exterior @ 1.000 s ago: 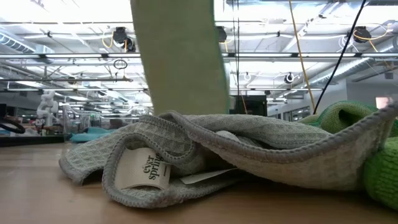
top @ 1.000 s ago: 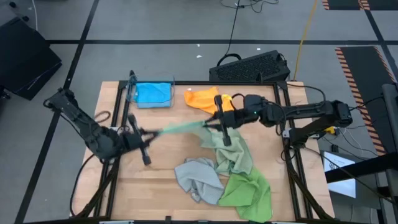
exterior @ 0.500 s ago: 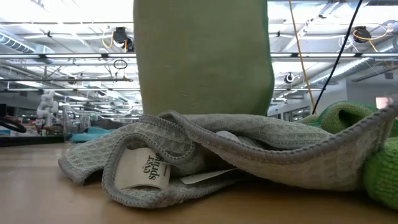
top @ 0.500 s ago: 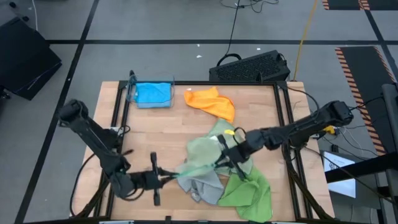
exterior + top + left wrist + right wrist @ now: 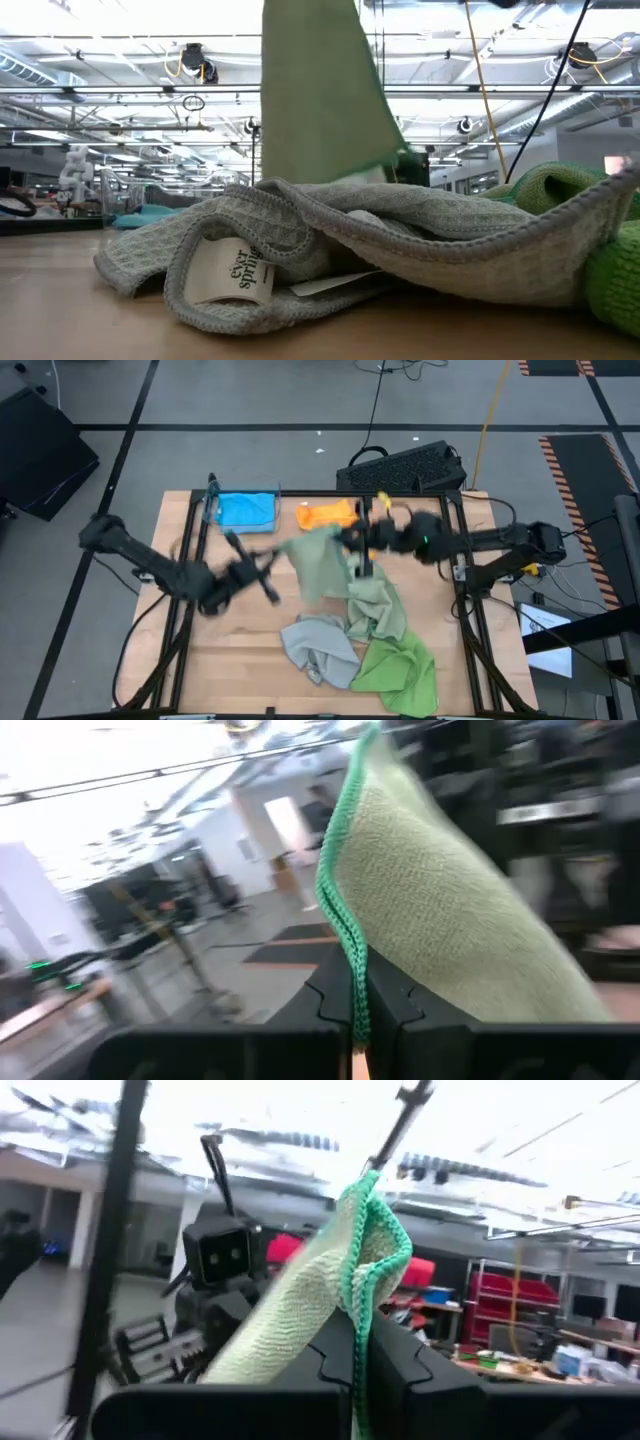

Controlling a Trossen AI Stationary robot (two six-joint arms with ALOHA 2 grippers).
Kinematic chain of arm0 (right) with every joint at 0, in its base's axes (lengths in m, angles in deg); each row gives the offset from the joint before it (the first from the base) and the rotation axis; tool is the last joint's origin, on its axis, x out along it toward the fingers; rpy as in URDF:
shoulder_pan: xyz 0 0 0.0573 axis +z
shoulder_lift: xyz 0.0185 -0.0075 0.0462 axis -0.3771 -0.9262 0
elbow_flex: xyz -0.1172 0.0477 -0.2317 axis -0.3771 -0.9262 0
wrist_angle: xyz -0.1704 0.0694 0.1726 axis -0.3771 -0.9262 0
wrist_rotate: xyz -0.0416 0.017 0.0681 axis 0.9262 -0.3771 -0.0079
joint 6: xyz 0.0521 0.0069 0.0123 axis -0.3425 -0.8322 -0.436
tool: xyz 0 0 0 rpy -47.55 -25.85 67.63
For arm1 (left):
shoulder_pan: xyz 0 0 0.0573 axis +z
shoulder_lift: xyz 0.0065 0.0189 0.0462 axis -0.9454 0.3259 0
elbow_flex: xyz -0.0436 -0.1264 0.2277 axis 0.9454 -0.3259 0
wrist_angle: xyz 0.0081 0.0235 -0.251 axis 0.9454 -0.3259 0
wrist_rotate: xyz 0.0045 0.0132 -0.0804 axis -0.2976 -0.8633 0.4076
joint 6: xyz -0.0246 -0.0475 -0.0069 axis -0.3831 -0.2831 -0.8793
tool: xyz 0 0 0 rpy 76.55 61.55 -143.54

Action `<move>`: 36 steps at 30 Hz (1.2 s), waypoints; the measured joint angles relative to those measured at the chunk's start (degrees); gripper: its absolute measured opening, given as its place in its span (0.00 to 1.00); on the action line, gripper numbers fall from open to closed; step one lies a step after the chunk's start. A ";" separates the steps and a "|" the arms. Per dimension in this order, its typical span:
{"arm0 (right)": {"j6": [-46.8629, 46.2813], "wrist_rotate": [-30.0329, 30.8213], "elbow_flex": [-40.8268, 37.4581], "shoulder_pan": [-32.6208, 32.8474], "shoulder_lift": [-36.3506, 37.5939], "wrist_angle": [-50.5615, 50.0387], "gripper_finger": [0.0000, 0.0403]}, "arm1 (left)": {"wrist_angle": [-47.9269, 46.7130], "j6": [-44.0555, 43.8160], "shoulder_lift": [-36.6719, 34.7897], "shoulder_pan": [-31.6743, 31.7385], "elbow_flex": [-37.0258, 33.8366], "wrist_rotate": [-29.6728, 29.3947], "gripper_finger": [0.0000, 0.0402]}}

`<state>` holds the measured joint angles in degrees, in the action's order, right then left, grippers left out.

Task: Fold microfiber towels
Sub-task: Fold the left light green microfiber cloth

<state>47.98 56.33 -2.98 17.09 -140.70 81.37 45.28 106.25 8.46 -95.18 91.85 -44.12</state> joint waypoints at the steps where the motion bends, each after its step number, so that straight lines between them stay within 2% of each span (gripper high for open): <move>1: -1.56 -1.64 1.60 -2.27 -0.05 -1.92 0.00 | -2.57 0.05 -2.38 2.36 0.00 0.84 0.01; 3: -5.21 -4.72 5.44 -6.38 -0.37 -5.93 0.00 | -7.27 -2.25 -7.47 7.26 0.00 4.22 0.01; 4: -6.77 -6.46 7.14 -7.80 -0.66 -7.67 0.00 | -9.84 -5.13 -10.03 9.45 0.04 8.61 0.01; 8: -11.96 -15.37 9.38 -9.83 -0.88 -12.16 0.00 | -19.45 -18.73 -15.39 14.36 0.04 32.01 0.01; 9: -12.50 -16.77 9.19 -9.28 -0.71 -12.82 0.00 | -21.08 -20.97 -15.39 14.38 0.06 35.72 0.01; 11: -13.53 -19.13 7.75 -7.77 -0.58 -14.40 0.00 | -24.71 -23.49 -14.65 13.09 0.04 38.44 0.01; 15: -14.59 -20.76 2.51 -3.14 -0.94 -17.25 0.00 | -30.29 -28.79 -9.71 8.59 0.02 38.50 0.01; 20: -16.34 -20.13 -5.99 3.44 -0.79 -13.43 0.00 | -31.06 -34.41 -1.83 1.67 0.02 36.26 0.01; 28: -20.32 -11.30 -20.46 11.74 -0.92 0.21 0.00 | -30.25 -41.30 7.51 -3.86 0.00 29.07 0.01; 31: -20.14 -5.35 -22.98 13.31 -0.94 0.23 0.00 | -29.19 -43.64 10.14 -4.27 0.00 26.71 0.01; 36: -18.02 2.98 -24.29 14.29 -2.74 0.38 0.00 | -29.59 -48.32 14.63 -3.98 0.00 26.38 0.01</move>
<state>29.96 59.31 -27.27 31.38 -143.45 81.75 15.69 57.93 23.09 -99.16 91.85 -17.74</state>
